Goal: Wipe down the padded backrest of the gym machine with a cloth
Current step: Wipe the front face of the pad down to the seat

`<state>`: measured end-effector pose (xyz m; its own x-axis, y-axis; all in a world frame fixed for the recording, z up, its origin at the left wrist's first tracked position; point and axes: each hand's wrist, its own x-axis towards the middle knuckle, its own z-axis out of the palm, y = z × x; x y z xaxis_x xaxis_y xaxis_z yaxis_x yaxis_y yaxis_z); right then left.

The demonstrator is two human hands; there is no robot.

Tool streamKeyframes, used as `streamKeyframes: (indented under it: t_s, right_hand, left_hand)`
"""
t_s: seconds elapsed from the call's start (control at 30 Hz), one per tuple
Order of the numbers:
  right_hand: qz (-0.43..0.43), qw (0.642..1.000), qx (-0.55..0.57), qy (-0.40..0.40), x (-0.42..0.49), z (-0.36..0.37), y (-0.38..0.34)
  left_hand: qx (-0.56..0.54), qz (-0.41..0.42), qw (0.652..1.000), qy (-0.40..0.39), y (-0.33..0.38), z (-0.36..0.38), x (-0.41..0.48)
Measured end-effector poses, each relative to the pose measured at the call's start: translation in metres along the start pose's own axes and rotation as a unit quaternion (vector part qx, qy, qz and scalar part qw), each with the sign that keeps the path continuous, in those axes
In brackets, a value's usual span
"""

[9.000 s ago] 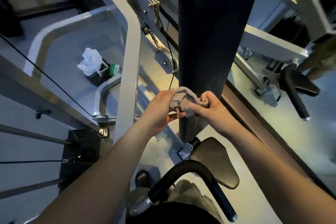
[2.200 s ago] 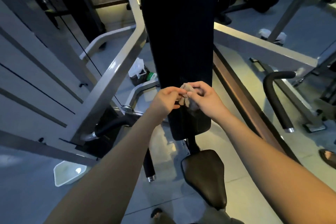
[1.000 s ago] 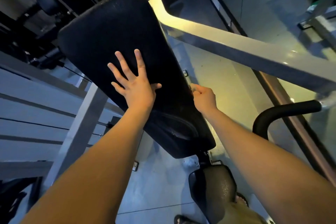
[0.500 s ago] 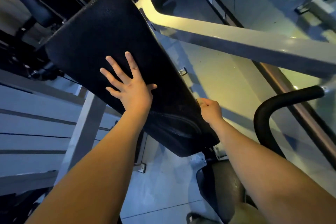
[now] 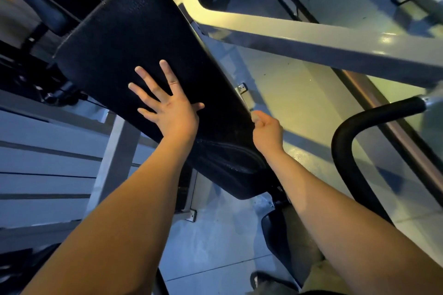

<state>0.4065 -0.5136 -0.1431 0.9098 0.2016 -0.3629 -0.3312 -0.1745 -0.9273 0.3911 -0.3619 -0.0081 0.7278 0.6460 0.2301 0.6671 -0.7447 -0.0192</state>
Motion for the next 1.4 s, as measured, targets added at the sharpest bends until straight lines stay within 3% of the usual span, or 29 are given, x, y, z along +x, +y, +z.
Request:
streamKeyframes:
  t_s: [0.17,0.33,0.4,0.63,0.73,0.83,1.03,1.13,1.27,1.4]
  right_hand:
    - [-0.071,0.996,0.057,-0.020,0.005,0.001,-0.027]
    - [0.098,0.993,-0.028,-0.052,0.003,-0.016,0.033]
    - [0.107,0.994,-0.013,-0.035,0.009,-0.010,0.023]
    - [-0.159,0.986,0.056,0.007,0.021,0.019,-0.126]
    - [-0.284,0.958,0.028,0.024,0.017,0.020,-0.159]
    - [-0.406,0.910,-0.062,0.054,0.018,0.021,-0.129]
    - [-0.452,0.862,-0.208,0.099,0.014,0.013,-0.053]
    - [-0.509,0.829,-0.208,0.101,0.006,0.012,-0.080]
    - [-0.600,0.759,-0.239,0.080,0.011,0.031,-0.135]
    - [-0.620,0.722,-0.295,0.084,0.027,0.037,-0.123]
  left_hand:
    - [-0.001,0.001,1.000,-0.002,0.000,-0.001,-0.001]
    - [0.000,0.002,1.000,-0.005,0.000,-0.002,0.000]
    - [0.001,0.004,1.000,-0.006,-0.001,-0.001,0.000]
    - [0.004,0.007,1.000,-0.006,-0.002,-0.003,0.000]
    - [0.005,0.016,1.000,-0.006,-0.004,-0.005,-0.001]
    - [0.002,0.022,1.000,-0.003,-0.007,-0.005,-0.002]
    - [0.000,0.036,0.999,0.005,-0.015,-0.004,-0.001]
    - [-0.016,0.047,0.999,0.002,-0.020,-0.006,0.000]
    - [-0.044,0.075,0.996,-0.002,-0.033,-0.012,-0.001]
    - [-0.091,0.128,0.987,0.031,-0.067,-0.016,-0.015]
